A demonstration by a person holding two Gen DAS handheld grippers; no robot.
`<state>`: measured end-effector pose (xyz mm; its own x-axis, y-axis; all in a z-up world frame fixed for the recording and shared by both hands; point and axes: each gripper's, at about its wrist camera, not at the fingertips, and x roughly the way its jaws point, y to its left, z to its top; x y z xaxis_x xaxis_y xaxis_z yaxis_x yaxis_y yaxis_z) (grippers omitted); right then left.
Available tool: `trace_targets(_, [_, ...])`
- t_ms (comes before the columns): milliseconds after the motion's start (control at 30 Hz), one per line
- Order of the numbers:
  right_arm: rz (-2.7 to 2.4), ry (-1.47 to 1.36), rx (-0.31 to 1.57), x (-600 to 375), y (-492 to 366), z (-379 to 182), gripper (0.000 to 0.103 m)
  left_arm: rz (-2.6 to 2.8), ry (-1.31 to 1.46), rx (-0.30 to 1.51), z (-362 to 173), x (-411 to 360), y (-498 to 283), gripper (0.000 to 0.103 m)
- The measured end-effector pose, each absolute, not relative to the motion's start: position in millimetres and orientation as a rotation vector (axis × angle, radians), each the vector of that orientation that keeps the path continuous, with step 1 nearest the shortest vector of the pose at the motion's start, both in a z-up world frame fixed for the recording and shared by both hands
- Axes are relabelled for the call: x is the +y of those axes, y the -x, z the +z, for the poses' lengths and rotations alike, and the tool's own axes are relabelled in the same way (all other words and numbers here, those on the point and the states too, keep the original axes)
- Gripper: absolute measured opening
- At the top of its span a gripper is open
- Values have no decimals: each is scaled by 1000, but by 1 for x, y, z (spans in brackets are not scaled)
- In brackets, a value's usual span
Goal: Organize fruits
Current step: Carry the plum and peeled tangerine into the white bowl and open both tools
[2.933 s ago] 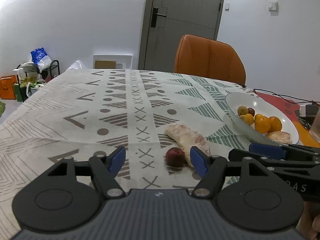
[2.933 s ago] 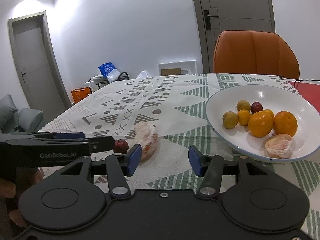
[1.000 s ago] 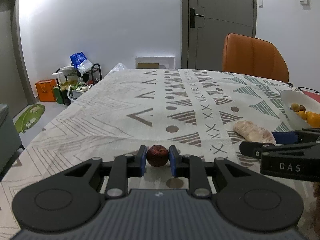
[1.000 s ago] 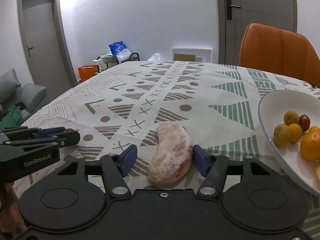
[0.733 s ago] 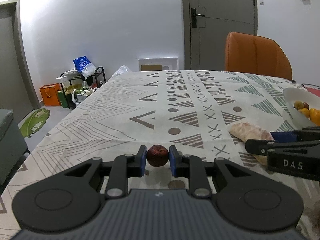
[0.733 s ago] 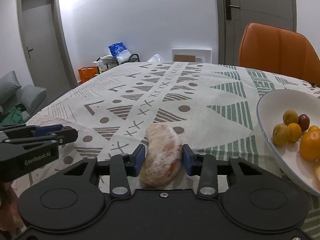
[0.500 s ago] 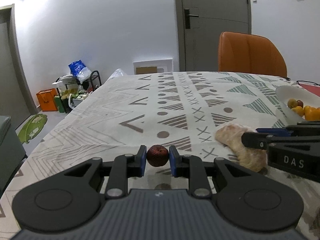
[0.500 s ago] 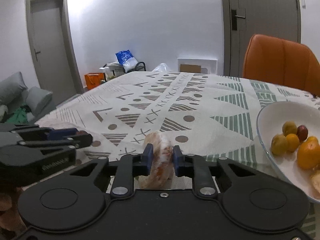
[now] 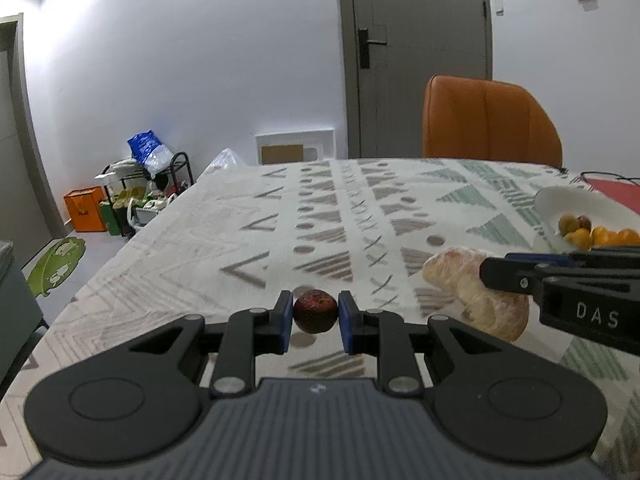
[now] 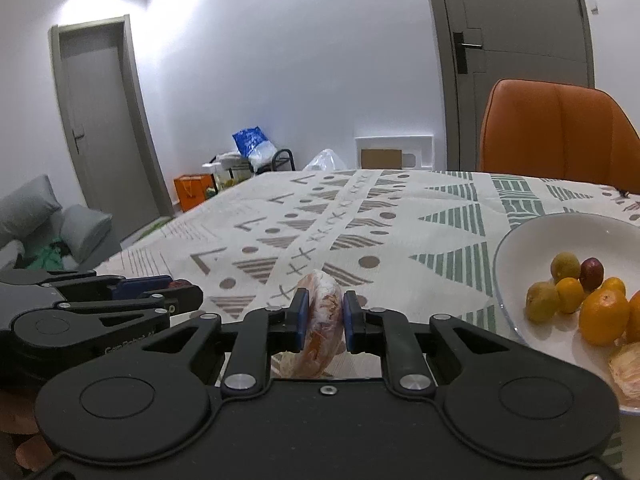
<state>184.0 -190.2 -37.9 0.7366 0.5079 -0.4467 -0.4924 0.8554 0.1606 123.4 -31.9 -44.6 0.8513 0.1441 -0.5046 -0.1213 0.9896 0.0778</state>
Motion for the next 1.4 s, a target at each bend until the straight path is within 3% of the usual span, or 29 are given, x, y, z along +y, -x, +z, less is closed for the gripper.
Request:
trace_targets(767, [386,-118,368,-262,-185,0,16,-24,-93,437,-20,-107,-141,23])
trace_targets(1400, [209,-185,350,-332,-194,-12,16,-150,-127,435,-23,-175,-165,23])
